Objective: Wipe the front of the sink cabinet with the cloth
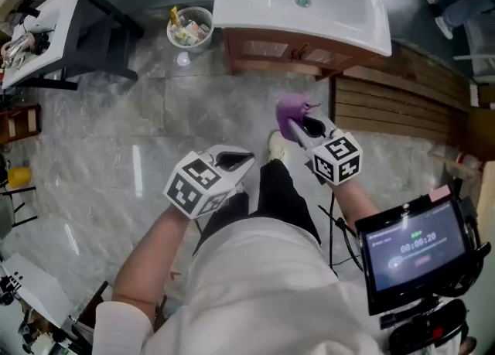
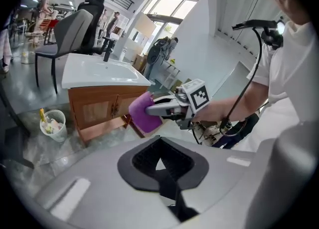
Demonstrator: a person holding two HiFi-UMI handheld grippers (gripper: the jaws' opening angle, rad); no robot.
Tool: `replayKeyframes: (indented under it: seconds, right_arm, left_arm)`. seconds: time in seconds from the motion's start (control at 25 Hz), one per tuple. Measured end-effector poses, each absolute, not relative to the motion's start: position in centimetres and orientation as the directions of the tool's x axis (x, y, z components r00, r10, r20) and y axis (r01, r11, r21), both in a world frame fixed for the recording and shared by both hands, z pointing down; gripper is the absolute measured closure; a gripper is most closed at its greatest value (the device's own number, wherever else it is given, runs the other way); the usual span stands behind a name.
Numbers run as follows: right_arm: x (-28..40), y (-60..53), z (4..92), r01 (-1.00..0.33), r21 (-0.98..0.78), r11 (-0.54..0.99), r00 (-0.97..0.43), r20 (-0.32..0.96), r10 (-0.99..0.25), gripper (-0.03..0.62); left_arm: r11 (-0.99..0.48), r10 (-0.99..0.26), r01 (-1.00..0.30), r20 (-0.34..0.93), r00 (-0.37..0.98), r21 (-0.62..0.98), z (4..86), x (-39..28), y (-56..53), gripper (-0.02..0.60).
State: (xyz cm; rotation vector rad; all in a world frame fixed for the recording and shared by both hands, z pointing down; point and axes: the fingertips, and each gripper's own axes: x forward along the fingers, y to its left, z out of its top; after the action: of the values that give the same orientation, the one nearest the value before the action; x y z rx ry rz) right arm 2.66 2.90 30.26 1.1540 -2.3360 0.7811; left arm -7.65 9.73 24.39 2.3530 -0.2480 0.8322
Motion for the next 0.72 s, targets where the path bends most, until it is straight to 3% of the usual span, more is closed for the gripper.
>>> replayKeyframes:
  seconds: [0.36,0.72]
  right_arm:
    - [3.9,8.5,19.0,-0.867,-0.227,0.444,-0.496,0.473,-0.728,0.539]
    - [1.8,14.7,14.1,-0.871,-0.151,0.468,-0.484,0.431,-0.762,0.539]
  left_arm:
    - [-0.809,-0.029,-0.35,0.562,0.826,0.472,18.2,-8.6,11.2,0.575]
    - [-0.835,-0.017,-0.312,0.546,0.838,0.453,15.0,-9.5,15.5,0.575]
